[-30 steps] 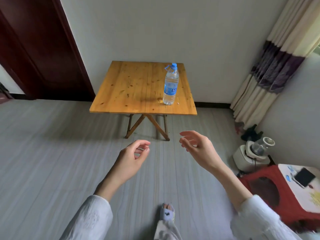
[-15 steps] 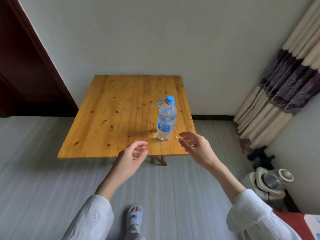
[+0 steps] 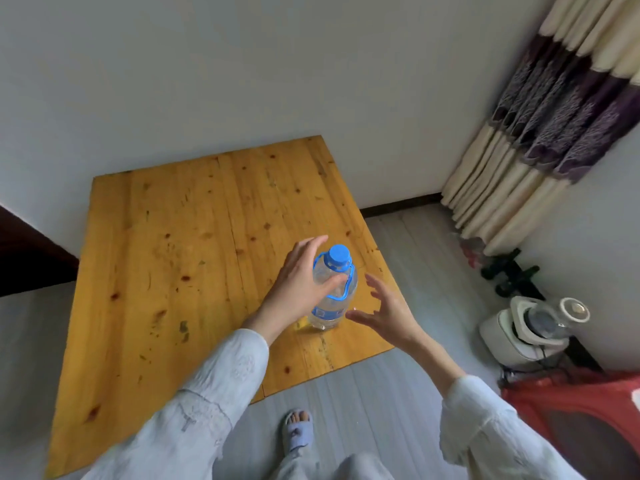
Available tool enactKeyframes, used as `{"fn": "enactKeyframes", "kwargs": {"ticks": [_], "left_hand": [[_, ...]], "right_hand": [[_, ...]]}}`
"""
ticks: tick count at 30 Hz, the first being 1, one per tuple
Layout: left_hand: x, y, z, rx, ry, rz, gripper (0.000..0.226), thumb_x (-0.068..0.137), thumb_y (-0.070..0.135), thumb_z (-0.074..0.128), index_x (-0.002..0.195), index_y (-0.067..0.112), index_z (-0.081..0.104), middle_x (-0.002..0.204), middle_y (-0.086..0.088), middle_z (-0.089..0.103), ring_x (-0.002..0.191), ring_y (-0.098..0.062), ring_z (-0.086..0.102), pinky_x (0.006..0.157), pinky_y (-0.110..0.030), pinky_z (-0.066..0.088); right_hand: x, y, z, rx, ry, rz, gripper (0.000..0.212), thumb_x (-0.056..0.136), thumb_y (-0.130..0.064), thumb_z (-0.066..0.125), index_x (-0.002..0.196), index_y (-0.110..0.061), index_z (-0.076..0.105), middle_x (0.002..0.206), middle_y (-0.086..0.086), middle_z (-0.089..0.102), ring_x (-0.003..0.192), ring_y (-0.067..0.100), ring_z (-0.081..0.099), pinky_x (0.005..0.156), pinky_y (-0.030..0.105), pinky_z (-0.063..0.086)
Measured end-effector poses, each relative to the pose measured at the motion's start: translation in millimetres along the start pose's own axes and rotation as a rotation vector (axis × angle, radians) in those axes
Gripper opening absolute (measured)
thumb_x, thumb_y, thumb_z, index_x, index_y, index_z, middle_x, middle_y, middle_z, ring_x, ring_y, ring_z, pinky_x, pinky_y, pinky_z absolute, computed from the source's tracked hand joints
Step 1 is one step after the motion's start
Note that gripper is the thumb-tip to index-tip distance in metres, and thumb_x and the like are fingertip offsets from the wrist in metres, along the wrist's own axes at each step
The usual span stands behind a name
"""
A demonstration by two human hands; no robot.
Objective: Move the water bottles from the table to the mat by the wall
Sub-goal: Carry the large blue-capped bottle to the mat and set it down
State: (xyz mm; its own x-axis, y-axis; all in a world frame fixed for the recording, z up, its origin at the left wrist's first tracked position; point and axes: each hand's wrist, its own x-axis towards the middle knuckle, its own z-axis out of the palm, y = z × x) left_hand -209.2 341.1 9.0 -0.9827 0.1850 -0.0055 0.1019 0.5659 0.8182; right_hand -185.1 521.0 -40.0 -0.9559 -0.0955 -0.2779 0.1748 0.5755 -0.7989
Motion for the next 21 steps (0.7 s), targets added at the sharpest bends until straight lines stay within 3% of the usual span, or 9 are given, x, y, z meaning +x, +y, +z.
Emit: {"fn": "enactKeyframes", "kwargs": {"ticks": [3, 7, 11, 15, 19, 21], "left_hand": [[19, -14, 10, -0.015, -0.051, 0.014, 0.050, 0.077, 0.039, 0.066, 0.122, 0.031, 0.045, 0.123, 0.010, 0.048, 0.114, -0.006, 0.047, 0.090, -0.017, 0.036], [29, -32, 1, -0.052, -0.031, 0.068, 0.040, 0.076, 0.044, 0.062, 0.113, 0.035, 0.051, 0.110, 0.015, 0.053, 0.100, 0.004, 0.052, 0.080, -0.001, 0.038], [38, -50, -18, -0.271, -0.027, -0.029, 0.035, 0.078, 0.030, 0.067, 0.112, 0.033, 0.056, 0.110, 0.009, 0.058, 0.107, -0.002, 0.054, 0.093, -0.022, 0.044], [50, -65, -43, -0.461, 0.025, -0.105, 0.031, 0.083, 0.019, 0.064, 0.104, 0.040, 0.057, 0.106, 0.011, 0.065, 0.106, -0.005, 0.057, 0.085, -0.011, 0.043], [64, -82, -60, -0.569, 0.033, -0.216, 0.027, 0.081, 0.032, 0.061, 0.107, 0.038, 0.058, 0.106, 0.019, 0.068, 0.106, 0.002, 0.059, 0.088, -0.020, 0.046], [73, -94, -65, -0.658, 0.027, -0.285, 0.040, 0.080, 0.048, 0.051, 0.118, 0.037, 0.053, 0.120, 0.014, 0.063, 0.116, -0.005, 0.054, 0.096, -0.030, 0.042]], "right_hand": [[20, 1, 10, 0.009, -0.041, -0.002, 0.086, 0.070, -0.035, 0.075, 0.140, -0.022, 0.026, 0.145, -0.002, 0.037, 0.130, 0.014, 0.038, 0.103, 0.037, 0.042], [36, 0, 23, 0.116, -0.029, -0.022, 0.082, 0.069, -0.034, 0.076, 0.136, -0.024, 0.030, 0.139, -0.006, 0.044, 0.125, 0.014, 0.043, 0.102, 0.042, 0.042], [54, 2, 33, 0.088, -0.070, -0.051, 0.086, 0.068, -0.037, 0.076, 0.137, -0.026, 0.027, 0.142, -0.004, 0.040, 0.128, 0.012, 0.038, 0.105, 0.034, 0.036], [82, -3, 49, 0.032, -0.159, -0.093, 0.097, 0.062, -0.035, 0.080, 0.139, -0.020, 0.024, 0.141, 0.002, 0.039, 0.129, 0.015, 0.036, 0.108, 0.032, 0.032], [114, -12, 68, 0.046, -0.190, -0.113, 0.101, 0.057, -0.034, 0.084, 0.137, -0.017, 0.024, 0.137, 0.002, 0.041, 0.126, 0.016, 0.039, 0.106, 0.033, 0.035], [127, -14, 74, 0.038, -0.178, -0.116, 0.094, 0.057, -0.036, 0.083, 0.131, -0.019, 0.028, 0.128, -0.002, 0.047, 0.117, 0.015, 0.048, 0.095, 0.025, 0.040]]}}
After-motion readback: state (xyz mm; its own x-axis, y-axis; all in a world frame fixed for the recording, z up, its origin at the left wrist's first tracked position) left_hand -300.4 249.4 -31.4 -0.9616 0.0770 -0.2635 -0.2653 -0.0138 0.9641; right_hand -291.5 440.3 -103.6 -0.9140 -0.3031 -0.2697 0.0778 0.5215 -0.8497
